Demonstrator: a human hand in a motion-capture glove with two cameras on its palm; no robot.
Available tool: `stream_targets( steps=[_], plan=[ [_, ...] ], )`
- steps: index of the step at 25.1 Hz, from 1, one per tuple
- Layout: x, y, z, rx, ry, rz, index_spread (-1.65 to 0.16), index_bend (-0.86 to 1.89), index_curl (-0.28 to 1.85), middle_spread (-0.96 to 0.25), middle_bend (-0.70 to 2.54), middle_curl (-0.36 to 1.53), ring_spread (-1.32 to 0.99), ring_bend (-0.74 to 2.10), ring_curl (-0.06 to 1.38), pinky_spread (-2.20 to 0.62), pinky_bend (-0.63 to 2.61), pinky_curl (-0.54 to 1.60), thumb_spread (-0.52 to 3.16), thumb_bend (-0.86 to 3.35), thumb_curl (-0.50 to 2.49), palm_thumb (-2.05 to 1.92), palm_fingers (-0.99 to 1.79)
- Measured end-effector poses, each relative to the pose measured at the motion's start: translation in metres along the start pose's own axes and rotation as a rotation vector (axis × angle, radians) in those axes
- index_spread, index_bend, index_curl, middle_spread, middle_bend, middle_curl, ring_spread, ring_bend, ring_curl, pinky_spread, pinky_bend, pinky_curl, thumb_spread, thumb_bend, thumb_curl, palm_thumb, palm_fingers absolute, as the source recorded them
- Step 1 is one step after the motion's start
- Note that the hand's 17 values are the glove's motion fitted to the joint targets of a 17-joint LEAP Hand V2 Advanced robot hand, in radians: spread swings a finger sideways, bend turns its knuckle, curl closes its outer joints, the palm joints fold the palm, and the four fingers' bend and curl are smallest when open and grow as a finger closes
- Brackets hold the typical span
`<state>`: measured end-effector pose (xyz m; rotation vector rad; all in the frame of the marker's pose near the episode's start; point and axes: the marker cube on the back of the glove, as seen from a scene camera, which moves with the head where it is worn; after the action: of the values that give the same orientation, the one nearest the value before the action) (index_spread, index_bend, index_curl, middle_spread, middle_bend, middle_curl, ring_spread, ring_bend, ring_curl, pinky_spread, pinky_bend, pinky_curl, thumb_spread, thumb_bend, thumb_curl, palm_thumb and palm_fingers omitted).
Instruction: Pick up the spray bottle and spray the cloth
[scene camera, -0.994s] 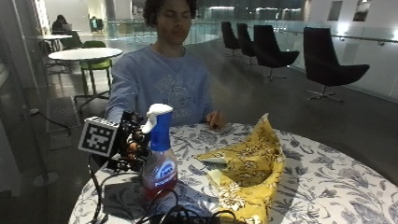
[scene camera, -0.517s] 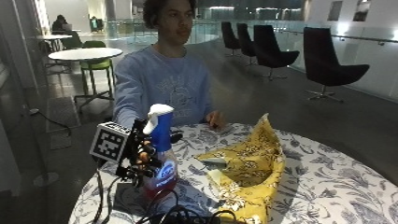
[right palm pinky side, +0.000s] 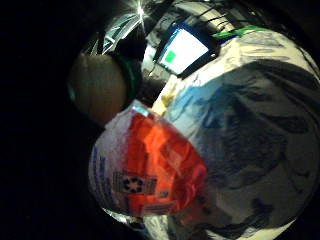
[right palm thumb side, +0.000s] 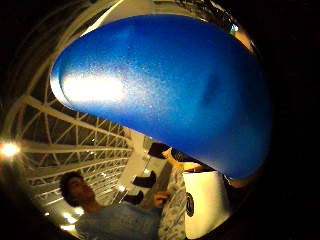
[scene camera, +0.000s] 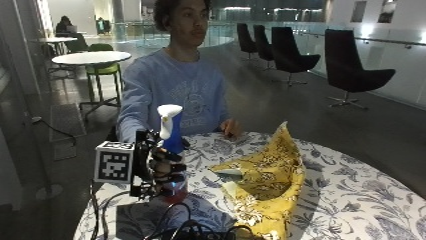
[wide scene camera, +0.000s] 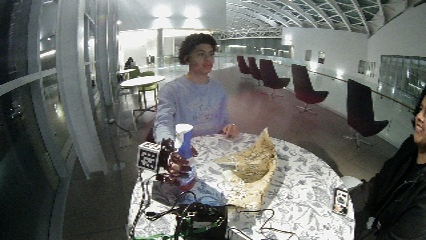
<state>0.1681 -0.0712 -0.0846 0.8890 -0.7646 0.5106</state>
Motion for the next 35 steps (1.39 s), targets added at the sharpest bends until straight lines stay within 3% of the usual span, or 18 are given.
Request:
stream_targets(
  steps=[6,10,14,25,35],
  plan=[
    [-0.05,0.013,0.029,-0.368,-0.112,0.018,-0.27,0.16,0.35,-0.12,0.38,0.43,-0.09,0.59,0.41,0.26,0.2,0.25,0.68,-0.01,0.51,0.93,0.98],
    [-0.069,0.03,0.056,-0.648,-0.154,0.125,-0.27,0.14,0.36,-0.12,0.36,0.44,-0.09,0.58,0.41,0.25,0.2,0.27,0.66,-0.02,0.53,0.92,1.0],
    [-0.073,0.046,0.083,-0.818,-0.171,0.245,-0.25,0.12,0.35,-0.11,0.36,0.45,-0.09,0.57,0.41,0.25,0.19,0.28,0.67,-0.03,0.55,0.91,1.0],
    [-0.067,0.067,0.121,-0.982,-0.179,0.421,-0.23,0.12,0.35,-0.1,0.35,0.47,-0.07,0.54,0.42,0.25,0.18,0.29,0.7,-0.02,0.59,0.91,1.01],
    [-0.071,0.079,0.133,-1.008,-0.161,0.497,-0.21,0.11,0.34,-0.08,0.33,0.48,-0.06,0.53,0.42,0.27,0.2,0.31,0.75,-0.03,0.61,0.89,1.0]
  ],
)
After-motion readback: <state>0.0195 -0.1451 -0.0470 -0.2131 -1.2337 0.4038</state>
